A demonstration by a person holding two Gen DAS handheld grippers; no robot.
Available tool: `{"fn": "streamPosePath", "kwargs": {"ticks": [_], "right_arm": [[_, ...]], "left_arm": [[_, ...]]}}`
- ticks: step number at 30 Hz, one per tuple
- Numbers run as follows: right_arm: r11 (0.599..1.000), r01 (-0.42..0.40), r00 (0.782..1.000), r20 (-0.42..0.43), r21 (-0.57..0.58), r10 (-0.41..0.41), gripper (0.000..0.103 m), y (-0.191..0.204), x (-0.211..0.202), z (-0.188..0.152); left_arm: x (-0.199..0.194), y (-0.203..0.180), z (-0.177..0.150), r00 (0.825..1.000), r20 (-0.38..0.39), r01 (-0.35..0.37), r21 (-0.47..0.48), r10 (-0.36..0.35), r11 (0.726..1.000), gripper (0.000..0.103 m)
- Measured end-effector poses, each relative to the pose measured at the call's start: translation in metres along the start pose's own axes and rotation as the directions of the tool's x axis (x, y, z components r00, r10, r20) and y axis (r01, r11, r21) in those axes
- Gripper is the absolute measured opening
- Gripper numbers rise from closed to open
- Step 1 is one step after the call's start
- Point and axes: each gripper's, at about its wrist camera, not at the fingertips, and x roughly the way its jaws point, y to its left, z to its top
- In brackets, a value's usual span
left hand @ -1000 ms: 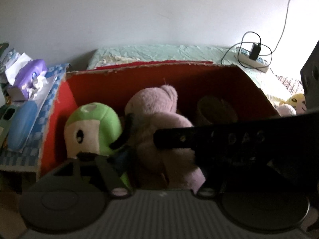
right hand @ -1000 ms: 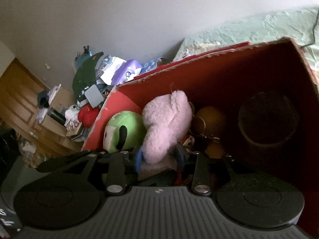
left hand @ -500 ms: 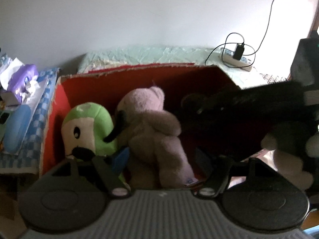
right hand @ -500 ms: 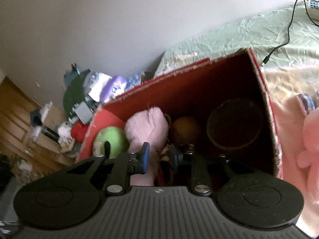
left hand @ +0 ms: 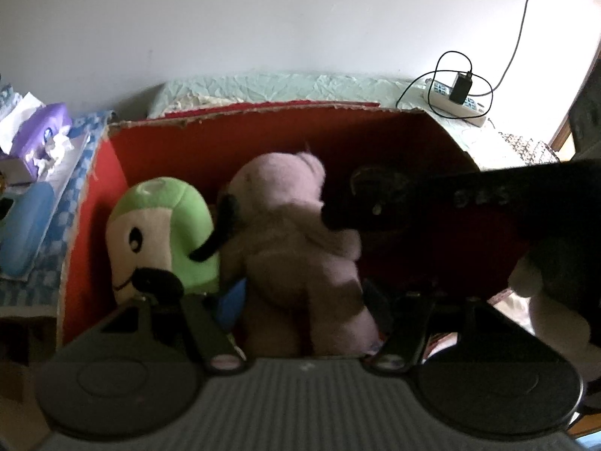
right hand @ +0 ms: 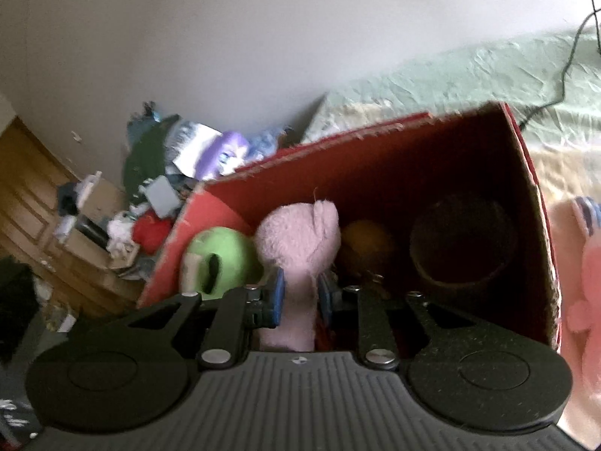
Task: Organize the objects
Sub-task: 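Lower the pink teddy bear into the box beside the green plush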
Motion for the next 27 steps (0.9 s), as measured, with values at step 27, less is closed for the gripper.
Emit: {"fn": "streamPosePath", "kwargs": {"ticks": [27], "right_arm": [[0.997,0.081,0.995,-0.056,-0.006,-0.081,0.031,-0.002,0.005,-0.003]], "left_arm": [[0.008,0.004,0.003,0.996,-0.032,-0.081,-0.033,0.08,0.996,0.082]]}}
